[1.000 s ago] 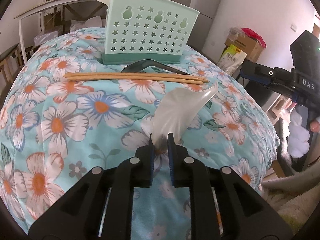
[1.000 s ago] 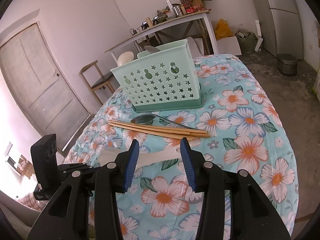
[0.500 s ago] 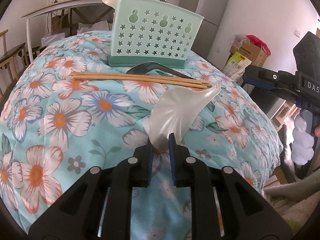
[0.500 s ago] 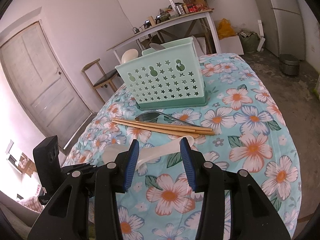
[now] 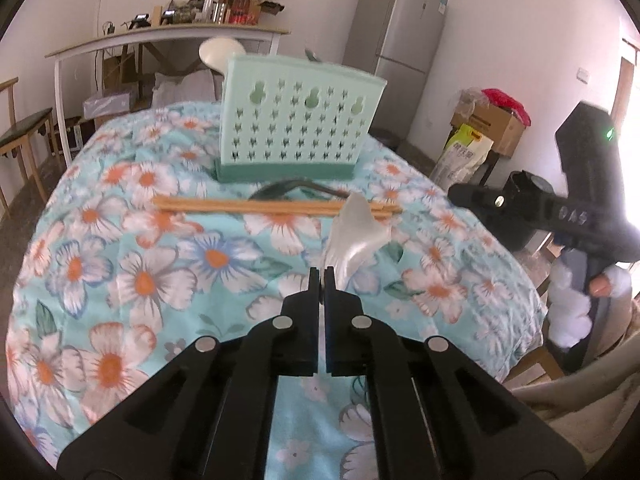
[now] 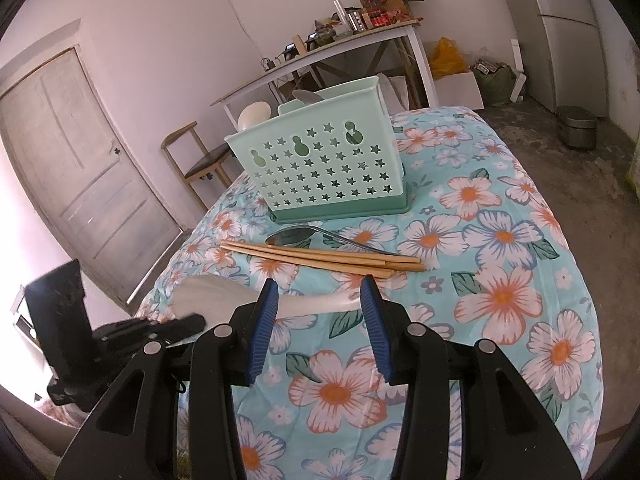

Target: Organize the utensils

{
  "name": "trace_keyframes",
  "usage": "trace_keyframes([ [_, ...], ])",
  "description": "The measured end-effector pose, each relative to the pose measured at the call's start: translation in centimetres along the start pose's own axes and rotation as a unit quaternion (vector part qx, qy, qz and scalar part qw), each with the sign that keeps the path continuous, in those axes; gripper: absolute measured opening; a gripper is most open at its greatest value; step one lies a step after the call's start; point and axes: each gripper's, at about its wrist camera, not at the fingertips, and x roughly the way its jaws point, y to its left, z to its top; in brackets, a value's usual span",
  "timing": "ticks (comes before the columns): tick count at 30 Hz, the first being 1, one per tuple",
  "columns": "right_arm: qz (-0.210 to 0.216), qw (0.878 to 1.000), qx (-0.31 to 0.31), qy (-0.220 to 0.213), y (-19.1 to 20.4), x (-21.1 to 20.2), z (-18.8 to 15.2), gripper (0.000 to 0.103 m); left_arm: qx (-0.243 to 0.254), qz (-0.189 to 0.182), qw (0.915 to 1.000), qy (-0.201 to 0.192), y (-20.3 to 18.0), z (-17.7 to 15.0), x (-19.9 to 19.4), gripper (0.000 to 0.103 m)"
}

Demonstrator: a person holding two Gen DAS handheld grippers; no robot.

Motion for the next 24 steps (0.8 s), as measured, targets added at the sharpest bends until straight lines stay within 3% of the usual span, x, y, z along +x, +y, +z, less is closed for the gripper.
trace_keyframes([
  [24, 0.001, 1.0, 0.012, 0.004, -0.2, 0.5, -0.1, 0.042, -0.046, 0.01, 0.9976, -0.051, 3.2, 2.2, -4.6, 0.001],
])
